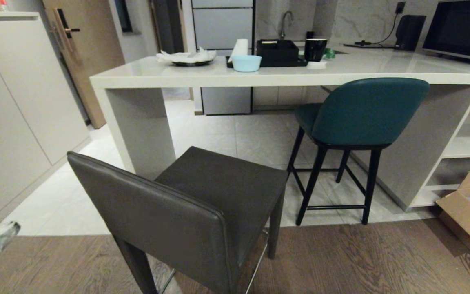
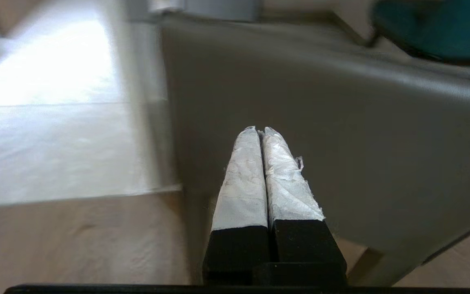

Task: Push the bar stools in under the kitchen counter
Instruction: Push the gray chair back under the dining table

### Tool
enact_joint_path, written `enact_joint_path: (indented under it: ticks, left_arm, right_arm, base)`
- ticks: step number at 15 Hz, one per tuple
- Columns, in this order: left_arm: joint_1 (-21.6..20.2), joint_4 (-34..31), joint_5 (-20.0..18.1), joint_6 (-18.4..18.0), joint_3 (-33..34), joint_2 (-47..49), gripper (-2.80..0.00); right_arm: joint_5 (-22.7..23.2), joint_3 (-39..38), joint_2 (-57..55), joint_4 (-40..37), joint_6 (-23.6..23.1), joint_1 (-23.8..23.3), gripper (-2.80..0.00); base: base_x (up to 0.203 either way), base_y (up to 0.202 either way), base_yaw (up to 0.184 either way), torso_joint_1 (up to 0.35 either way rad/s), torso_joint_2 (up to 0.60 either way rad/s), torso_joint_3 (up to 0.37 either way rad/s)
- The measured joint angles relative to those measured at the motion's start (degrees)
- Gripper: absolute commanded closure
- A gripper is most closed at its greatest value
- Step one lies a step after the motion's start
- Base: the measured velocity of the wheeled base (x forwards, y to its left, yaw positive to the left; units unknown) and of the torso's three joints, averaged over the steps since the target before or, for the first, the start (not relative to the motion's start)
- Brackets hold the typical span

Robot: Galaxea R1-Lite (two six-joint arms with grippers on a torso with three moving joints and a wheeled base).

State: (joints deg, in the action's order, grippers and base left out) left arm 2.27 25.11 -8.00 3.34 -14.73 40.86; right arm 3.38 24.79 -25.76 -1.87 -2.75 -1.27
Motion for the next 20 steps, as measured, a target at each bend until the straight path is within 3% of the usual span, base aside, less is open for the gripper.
enact_joint_path:
  ticks: [2, 4, 7, 9, 11, 14, 17, 20]
  left_arm:
    - [0.79, 8.07, -7.29, 0.10, -0.55, 10.04, 0.00]
    - [1.26, 12.10, -14.89, -0.07, -0.98, 17.13, 0.00]
    - [1.81, 12.62, -22.64, -0.21, -0.30, 22.25, 0.00]
    - [4.82, 12.34, -27.39, -0.81, 1.32, 22.54, 0.00]
    - [10.30, 12.26, -28.34, -1.37, 3.10, 21.93, 0.00]
    - [16.72, 12.68, -28.11, -1.84, 2.24, 23.17, 0.00]
    - [19.86, 12.99, -24.82, -5.16, -1.12, 28.33, 0.00]
    - [23.19, 17.37, -19.84, -6.01, -4.00, 34.03, 0.00]
  right_arm:
    - [-0.84, 1.27, -6.97, 5.16, -1.27, -0.02, 0.00]
    - [-1.44, 1.77, -13.09, 7.88, -2.24, 1.65, 0.00]
    - [-5.12, 2.19, -22.26, 12.01, -2.20, 7.52, 0.00]
    - [-9.90, 2.13, -27.82, 17.48, -1.77, 11.58, 0.00]
    - [-12.62, 0.45, -30.73, 19.68, -0.30, 14.12, 0.00]
    - [-13.08, -3.15, -31.34, 19.88, 1.61, 14.93, 0.00]
    - [-13.51, -7.27, -28.49, 19.86, 2.23, 15.04, 0.00]
    - [-14.45, -9.49, -23.19, 19.29, 3.30, 14.91, 0.00]
  base:
    - [0.000, 0.000, 0.000, 0.000, 0.00, 0.000]
    - [0.000, 0.000, 0.000, 0.000, 0.00, 0.000]
    - [0.000, 0.000, 0.000, 0.000, 0.00, 0.000]
    - [0.000, 0.000, 0.000, 0.000, 0.00, 0.000]
    - [0.000, 0.000, 0.000, 0.000, 0.00, 0.000]
    - [0.000, 0.000, 0.000, 0.000, 0.00, 0.000]
    - [0.000, 0.000, 0.000, 0.000, 0.00, 0.000]
    - [0.000, 0.000, 0.000, 0.000, 0.00, 0.000]
